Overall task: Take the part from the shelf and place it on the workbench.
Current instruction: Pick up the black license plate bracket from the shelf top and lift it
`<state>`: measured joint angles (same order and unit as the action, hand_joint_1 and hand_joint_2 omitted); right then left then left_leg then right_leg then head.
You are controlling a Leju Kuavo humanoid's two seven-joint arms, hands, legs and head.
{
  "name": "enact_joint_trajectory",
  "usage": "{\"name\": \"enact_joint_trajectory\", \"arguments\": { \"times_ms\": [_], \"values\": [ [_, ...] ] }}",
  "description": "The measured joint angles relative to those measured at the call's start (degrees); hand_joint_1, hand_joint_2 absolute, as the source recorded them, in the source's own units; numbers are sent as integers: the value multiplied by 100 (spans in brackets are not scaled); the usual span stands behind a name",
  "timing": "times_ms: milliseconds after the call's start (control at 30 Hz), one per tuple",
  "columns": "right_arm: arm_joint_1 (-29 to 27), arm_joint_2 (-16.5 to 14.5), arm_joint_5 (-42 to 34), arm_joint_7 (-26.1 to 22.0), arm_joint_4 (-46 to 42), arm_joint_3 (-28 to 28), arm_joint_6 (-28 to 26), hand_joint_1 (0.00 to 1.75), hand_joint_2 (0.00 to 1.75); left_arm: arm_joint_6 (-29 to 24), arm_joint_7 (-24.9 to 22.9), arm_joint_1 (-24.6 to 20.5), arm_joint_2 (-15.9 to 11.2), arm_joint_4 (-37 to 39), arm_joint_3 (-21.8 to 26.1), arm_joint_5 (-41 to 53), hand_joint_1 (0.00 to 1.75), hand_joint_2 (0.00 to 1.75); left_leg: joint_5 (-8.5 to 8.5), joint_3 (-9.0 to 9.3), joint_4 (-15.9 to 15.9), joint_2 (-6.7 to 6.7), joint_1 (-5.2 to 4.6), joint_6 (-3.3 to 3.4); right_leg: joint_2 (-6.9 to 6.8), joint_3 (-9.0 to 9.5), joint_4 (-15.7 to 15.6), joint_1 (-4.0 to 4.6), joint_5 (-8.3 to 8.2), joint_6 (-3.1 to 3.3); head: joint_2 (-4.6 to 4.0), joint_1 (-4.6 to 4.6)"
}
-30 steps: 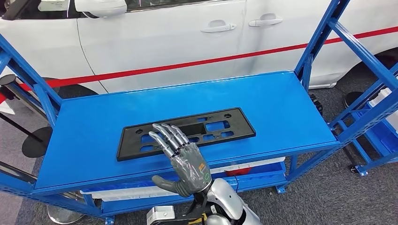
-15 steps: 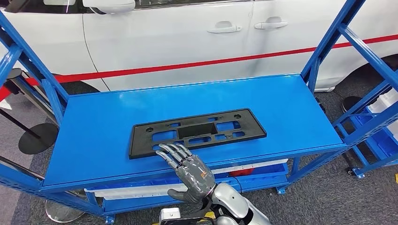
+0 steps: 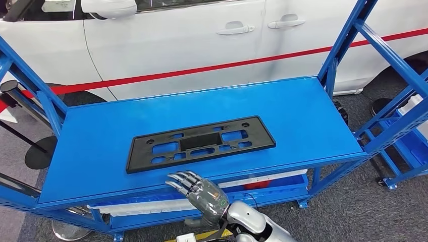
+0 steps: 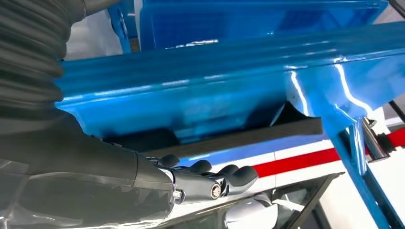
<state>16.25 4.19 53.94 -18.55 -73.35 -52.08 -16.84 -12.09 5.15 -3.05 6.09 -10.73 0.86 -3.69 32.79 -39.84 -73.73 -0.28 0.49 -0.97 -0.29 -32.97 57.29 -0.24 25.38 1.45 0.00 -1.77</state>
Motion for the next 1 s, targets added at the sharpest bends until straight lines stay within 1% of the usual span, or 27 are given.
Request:
{"name": "enact_joint_trajectory", "arguments": {
  "times_ms": [33,67,100,133,167,233,267,300,333,367,433,467,500,533,567,600,633,667,700,733,800,833,867,900,967,1000],
  "values": [
    [-3,1,0,3,11,-23,-49,0,175,0,-3,4,-1,0,10,3,0,0,-160,91,201,0,3,3,4,4,9,2,7,-3,0,0],
    [0,-1,-2,9,16,-42,-98,0,175,0,-5,4,-1,0,17,6,0,0,-374,263,563,2,5,12,9,9,22,3,17,-11,0,0],
    [10,-3,-6,22,16,-56,-144,0,175,1,-7,0,-1,0,21,13,0,0,-542,448,958,4,3,29,13,9,41,10,32,-26,0,1],
    [24,-8,-10,43,10,-64,-186,0,175,3,-8,-6,1,0,23,20,0,0,-654,595,1275,3,-4,55,17,0,64,21,45,-48,0,2],
    [38,-12,-14,74,-5,-69,-224,0,175,8,-8,-10,2,0,23,29,0,0,-696,675,1461,2,-11,82,17,-12,82,31,54,-71,0,5],
    [64,-35,-16,156,-72,-70,-305,0,175,19,-9,-8,4,0,23,45,0,0,-692,698,1544,-6,-26,138,17,-30,95,40,55,-123,0,10],
    [79,-53,-16,199,-126,-70,-348,0,175,23,-9,-2,9,0,23,51,0,0,-706,705,1564,-3,-16,170,17,-31,101,35,62,-150,0,10],
    [103,-74,-15,238,-184,-70,-391,0,175,24,-8,1,13,0,23,52,0,0,-723,718,1589,0,-7,205,18,-46,152,29,107,-178,0,12],
    [136,-92,-5,274,-243,-70,-432,0,175,25,-5,1,16,0,23,53,0,0,-739,729,1613,6,3,238,20,-106,294,23,208,-205,0,15],
    [171,-108,29,314,-295,-70,-475,0,175,27,-1,-3,23,0,23,53,0,0,-752,738,1631,11,13,263,22,-227,568,12,372,-231,0,19],
    [216,-128,144,394,-353,-68,-556,0,175,34,7,-9,28,0,23,52,0,0,-755,733,1633,11,11,280,23,-586,1322,-10,728,-271,0,23],
    [222,-136,210,427,-366,-67,-588,0,175,38,10,-8,31,0,23,52,0,0,-753,733,1631,9,11,280,22,-738,1622,-23,818,-286,0,23],
    [224,-142,259,451,-375,-67,-610,0,175,40,11,-5,32,0,23,52,0,0,-750,735,1629,6,11,279,22,-803,1729,-34,797,-294,0,24],
    [228,-150,306,474,-387,-66,-629,0,175,41,12,-2,33,0,23,52,0,0,-746,741,1627,2,11,274,21,-762,1620,-45,673,-295,0,24],
    [236,-159,379,517,-402,-64,-652,0,175,45,13,-2,36,0,23,52,0,0,-739,753,1625,-2,12,264,21,-603,1282,-54,460,-288,0,24],
    [248,-168,478,576,-415,-62,-679,0,175,52,15,-2,39,0,23,53,0,0,-730,766,1623,-6,13,250,20,-401,856,-58,253,-275,0,24],
    [265,-180,625,662,-424,-60,-705,0,175,61,18,-6,43,0,24,54,0,0,-719,771,1617,-9,3,227,21,-216,478,-50,109,-259,0,24],
    [283,-192,812,770,-428,-54,-724,0,175,71,22,-9,45,0,25,56,0,0,-712,771,1614,-10,-5,201,24,-94,217,-39,29,-239,0,23],
    [298,-201,995,875,-427,-45,-728,0,175,79,27,-11,47,0,26,57,0,0,-708,768,1612,-9,-11,174,27,-52,111,-26,23,-218,0,21],
    [310,-208,1207,1001,-421,-34,-707,0,175,86,33,-13,48,0,27,59,0,0,-708,765,1616,-9,-18,141,31,-51,97,-12,35,-194,0,20],
    [353,-213,1647,1285,-387,-10,-586,0,175,93,39,-15,48,0,31,61,0,0,-701,767,1625,-7,-8,79,37,-56,80,-15,20,-133,0,19],
    [399,-213,1884,1451,-351,4,-494,0,175,95,40,-16,49,0,33,61,0,0,-657,750,1576,-4,-2,48,36,-49,65,-22,11,-99,0,19],
    [459,-213,2090,1608,-298,22,-391,0,175,96,38,-17,48,0,34,61,0,0,-557,689,1430,-2,4,23,32,-44,50,-31,2,-67,0,17],
    [529,-210,2276,1764,-216,44,-265,0,175,97,34,-18,48,0,37,62,0,0,-394,562,1147,0,9,3,27,-40,42,-35,-3,-40,0,15],
    [631,-189,2487,1984,-29,91,-40,0,175,101,22,-13,46,0,43,63,0,0,-41,203,371,1,14,-17,17,-43,43,-21,-1,-13,0,14],
    [659,-171,2549,2058,61,109,60,0,175,102,17,-5,45,0,47,63,0,0,38,62,81,1,14,-18,13,-43,45,-11,1,-7,0,15]
  ]
}}
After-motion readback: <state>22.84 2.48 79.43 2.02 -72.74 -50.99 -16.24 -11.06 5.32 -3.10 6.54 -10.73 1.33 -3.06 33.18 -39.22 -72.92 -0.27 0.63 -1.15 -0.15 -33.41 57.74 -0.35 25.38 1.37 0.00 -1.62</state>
